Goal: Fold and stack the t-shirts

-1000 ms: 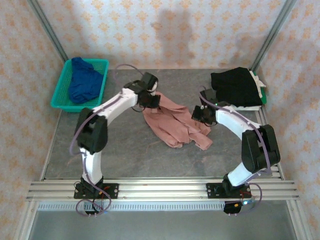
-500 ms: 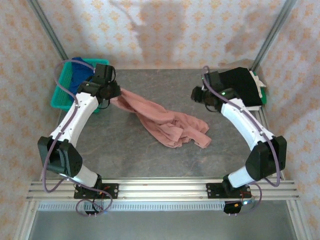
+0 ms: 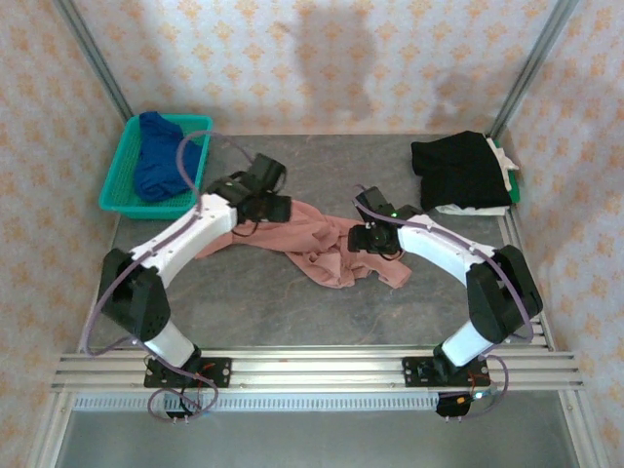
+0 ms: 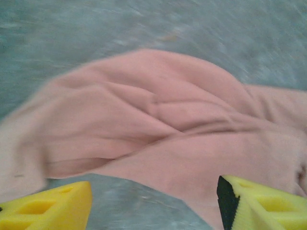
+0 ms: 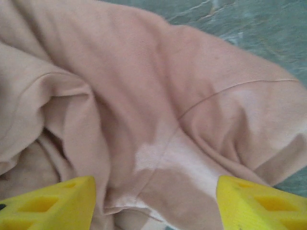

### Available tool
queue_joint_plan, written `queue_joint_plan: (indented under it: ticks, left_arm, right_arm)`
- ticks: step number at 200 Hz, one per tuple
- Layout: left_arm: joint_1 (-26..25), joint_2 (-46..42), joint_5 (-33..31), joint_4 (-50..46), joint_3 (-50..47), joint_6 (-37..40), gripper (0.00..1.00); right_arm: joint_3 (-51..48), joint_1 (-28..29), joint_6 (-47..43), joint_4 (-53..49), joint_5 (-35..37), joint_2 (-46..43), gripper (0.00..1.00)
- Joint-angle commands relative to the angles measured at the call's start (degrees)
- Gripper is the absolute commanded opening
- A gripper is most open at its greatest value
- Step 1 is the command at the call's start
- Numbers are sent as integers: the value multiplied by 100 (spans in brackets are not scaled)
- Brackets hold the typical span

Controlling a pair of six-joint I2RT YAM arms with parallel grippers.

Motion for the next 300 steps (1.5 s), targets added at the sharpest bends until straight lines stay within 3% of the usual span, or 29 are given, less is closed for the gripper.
queue_joint_plan:
  ticks: [1,35,43,60,70,89,104,139,182,228,256,277,300]
  left_arm:
    - [-314,743,220,196,257,122,73]
    - [-576,1538,522,315,787,132,74]
    - [-577,1810,560,263,873,131,67]
    - [-577,1874,624,257,934,116,43]
    - [-568,1767,693,346,890,127,36]
    - [-544,1611,753,347,884,201,16]
    - [-471,1242,808,279,840,245,0]
    - [-63,320,969,353,391,199,0]
    - [325,-831,546,136,76,170,0]
    - [702,-2066,-393,-288,268,121,0]
    - [1084,-2256,-1233,-337,211,173,0]
    - [1522,-1875,-1342,-628,161,73,0]
    - [1775,-1421,-1399,-829,21,82,0]
  right_arm:
    - [-205,-17,95,-305,539,11,70]
    - [-658,-9,279,-158,403,22,73]
    - [-723,-8,321,-181,473,31,73]
    - [-807,-8,369,-206,591,68,71]
    - [-806,-9,345,-189,590,140,69]
    - [-657,-6,355,-329,799,357,53]
    - [-517,-6,350,-462,962,495,33]
    - [-237,-57,256,-787,1520,297,0]
    - [575,-240,-171,-1208,2043,-618,0]
    - [2529,-409,-884,-796,2048,-773,0]
    - [4206,-439,-1181,-400,1805,457,0]
    - [5984,-457,-1287,-960,1427,1953,0]
    - [8724,-433,-1075,-2886,1266,3668,33]
